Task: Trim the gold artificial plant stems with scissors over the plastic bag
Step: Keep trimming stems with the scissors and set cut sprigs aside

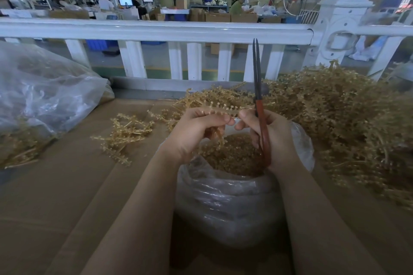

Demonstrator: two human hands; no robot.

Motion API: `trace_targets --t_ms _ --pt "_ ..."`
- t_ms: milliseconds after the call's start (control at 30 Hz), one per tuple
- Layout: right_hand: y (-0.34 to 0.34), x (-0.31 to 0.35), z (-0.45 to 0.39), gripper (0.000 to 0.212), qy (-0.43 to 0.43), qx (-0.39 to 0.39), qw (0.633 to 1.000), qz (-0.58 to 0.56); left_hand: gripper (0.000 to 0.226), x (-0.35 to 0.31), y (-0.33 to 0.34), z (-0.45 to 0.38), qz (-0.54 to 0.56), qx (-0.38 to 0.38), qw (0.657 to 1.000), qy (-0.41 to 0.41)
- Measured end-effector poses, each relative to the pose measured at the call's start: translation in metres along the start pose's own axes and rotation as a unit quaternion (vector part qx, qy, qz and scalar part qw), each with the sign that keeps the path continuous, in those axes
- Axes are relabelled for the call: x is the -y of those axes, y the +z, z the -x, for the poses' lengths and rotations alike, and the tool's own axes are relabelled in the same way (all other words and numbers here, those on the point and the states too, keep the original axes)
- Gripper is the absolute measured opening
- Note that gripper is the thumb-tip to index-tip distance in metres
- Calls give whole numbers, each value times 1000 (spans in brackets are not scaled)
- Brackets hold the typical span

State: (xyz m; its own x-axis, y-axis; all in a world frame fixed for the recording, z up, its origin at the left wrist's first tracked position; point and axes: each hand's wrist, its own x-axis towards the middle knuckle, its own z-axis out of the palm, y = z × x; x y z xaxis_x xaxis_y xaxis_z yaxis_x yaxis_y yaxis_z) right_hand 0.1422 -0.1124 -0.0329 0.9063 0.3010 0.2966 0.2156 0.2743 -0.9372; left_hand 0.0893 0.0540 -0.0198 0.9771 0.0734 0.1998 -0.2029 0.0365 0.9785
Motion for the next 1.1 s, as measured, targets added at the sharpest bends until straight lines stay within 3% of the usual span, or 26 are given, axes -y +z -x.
trace_targets --t_ms 133,300,600,733,867,1100 --pt "0 0 1 7 -10 5 1000 3 11 -1 0 2 -23 24 999 -5" --pt "-2 -2 -1 13 5 24 998 50 20 2 1 -3 -15 -46 999 -25" --pt "-6 -4 -4 9 20 52 998 43 23 3 3 -2 -36 -49 995 -81" --pt "-6 -5 -4 9 17 44 998 40 33 1 5 -2 -19 -44 996 -75" --pt "-3 -7 -4 6 0 23 998 58 19 3 6 -2 -20 -67 995 -67" --pt "-1 -11 -5 7 -15 4 998 68 27 6 8 -2 -40 -90 995 -36"
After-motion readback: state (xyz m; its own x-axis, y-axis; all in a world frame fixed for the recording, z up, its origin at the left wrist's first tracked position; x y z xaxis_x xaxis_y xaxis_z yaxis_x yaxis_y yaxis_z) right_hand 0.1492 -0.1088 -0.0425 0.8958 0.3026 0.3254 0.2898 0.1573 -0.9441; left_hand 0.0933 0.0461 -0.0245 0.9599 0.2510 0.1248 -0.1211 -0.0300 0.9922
